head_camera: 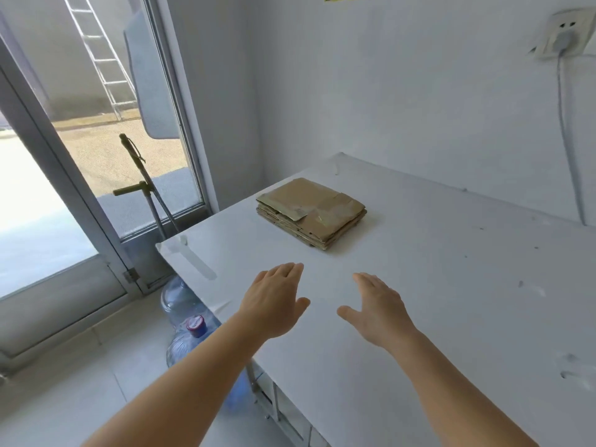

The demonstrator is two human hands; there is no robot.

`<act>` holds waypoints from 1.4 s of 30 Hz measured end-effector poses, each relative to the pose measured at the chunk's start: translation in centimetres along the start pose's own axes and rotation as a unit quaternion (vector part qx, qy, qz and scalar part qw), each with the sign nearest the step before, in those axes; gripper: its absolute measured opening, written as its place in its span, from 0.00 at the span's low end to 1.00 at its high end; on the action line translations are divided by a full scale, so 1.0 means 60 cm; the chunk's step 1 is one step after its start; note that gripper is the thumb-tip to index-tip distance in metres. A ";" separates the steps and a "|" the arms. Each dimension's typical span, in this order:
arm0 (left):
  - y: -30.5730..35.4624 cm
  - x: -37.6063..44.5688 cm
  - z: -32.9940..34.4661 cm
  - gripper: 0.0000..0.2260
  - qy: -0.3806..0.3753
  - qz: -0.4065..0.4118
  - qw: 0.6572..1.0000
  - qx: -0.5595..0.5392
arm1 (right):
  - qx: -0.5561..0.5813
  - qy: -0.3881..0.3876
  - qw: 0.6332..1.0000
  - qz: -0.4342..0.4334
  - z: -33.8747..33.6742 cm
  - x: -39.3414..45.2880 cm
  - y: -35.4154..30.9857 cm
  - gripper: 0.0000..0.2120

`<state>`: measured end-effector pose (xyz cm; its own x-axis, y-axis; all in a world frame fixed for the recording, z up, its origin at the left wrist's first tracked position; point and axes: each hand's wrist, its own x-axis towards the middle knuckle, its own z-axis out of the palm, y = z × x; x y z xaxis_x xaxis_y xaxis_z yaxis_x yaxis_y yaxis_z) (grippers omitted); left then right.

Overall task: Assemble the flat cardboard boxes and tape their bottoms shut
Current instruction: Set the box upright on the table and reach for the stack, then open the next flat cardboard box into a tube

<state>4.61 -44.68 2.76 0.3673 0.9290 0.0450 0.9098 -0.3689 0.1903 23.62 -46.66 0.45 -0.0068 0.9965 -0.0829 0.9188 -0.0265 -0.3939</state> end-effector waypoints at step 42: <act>-0.373 0.562 0.046 0.31 -0.110 0.005 0.983 -0.148 | 0.162 0.112 0.921 0.336 0.084 0.434 -0.092 0.33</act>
<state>-2.83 -5.17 -2.71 0.4389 0.8845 -0.1579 0.8213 -0.3237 0.4697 16.39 -20.99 -4.14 0.6355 0.7368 -0.2308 0.5197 -0.6292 -0.5779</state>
